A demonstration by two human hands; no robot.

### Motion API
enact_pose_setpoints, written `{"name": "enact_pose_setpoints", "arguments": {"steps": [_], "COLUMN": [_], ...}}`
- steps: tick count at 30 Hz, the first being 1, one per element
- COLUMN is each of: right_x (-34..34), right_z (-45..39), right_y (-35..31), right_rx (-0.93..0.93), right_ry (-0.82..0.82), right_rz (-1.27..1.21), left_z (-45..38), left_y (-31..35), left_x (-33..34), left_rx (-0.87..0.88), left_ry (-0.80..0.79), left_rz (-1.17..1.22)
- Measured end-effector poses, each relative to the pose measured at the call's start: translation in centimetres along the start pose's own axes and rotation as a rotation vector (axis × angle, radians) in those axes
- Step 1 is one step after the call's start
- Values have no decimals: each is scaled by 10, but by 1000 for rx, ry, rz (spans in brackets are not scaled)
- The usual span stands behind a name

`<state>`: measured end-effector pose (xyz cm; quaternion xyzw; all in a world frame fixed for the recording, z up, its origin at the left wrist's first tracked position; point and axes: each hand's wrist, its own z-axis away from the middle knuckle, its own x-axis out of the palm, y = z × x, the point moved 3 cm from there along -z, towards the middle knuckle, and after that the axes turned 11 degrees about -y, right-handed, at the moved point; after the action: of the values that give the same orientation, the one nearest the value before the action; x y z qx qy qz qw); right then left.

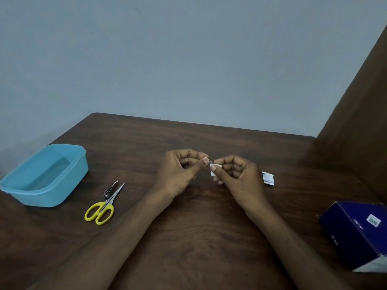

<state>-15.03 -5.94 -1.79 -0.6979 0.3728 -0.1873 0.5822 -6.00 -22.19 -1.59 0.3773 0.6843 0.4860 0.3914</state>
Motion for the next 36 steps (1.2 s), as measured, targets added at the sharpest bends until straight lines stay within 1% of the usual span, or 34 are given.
{"name": "enact_pose_setpoints", "arguments": {"steps": [3, 5, 10, 13, 15, 18, 20, 22, 26, 28, 30, 33, 36], "right_x": [2, 1, -5, -6, -5, -2, -1, -2, -8, -9, -8, -5, -2], "right_z": [0, -1, -1, 1, 1, 1, 1, 0, 1, 1, 1, 2, 1], "right_y": [-2, -1, 2, 3, 4, 1, 0, 1, 3, 3, 2, 1, 0], "right_rx": [5, 14, 47, 51, 43, 35, 37, 39, 56, 57, 50, 43, 39], "right_ry": [21, 12, -60, -42, -24, -8, -10, -18, -13, -12, -17, -27, -27], "right_rz": [19, 4, -123, -142, -115, -83, -80, -89, -131, -132, -117, -88, -85], "left_z": [0, 0, -1, -1, 0, 2, 2, 0, -3, -4, -2, 0, 1], "left_y": [-2, -1, 0, 1, 2, 3, 2, 3, 3, 3, 4, 4, 2], "left_x": [0, 0, -4, -5, -4, 0, 1, -1, -9, -10, -9, -2, 0], "left_rx": [-9, -12, -20, -28, -30, -46, -52, -54, -53, -51, -54, -64, -68], "left_ry": [-40, -38, 62, 86, 41, -66, -77, -40, 104, 131, 81, -59, -97], "left_rz": [2, 20, 123, 152, 133, 69, 63, 93, 231, 254, 226, 102, 65]}}
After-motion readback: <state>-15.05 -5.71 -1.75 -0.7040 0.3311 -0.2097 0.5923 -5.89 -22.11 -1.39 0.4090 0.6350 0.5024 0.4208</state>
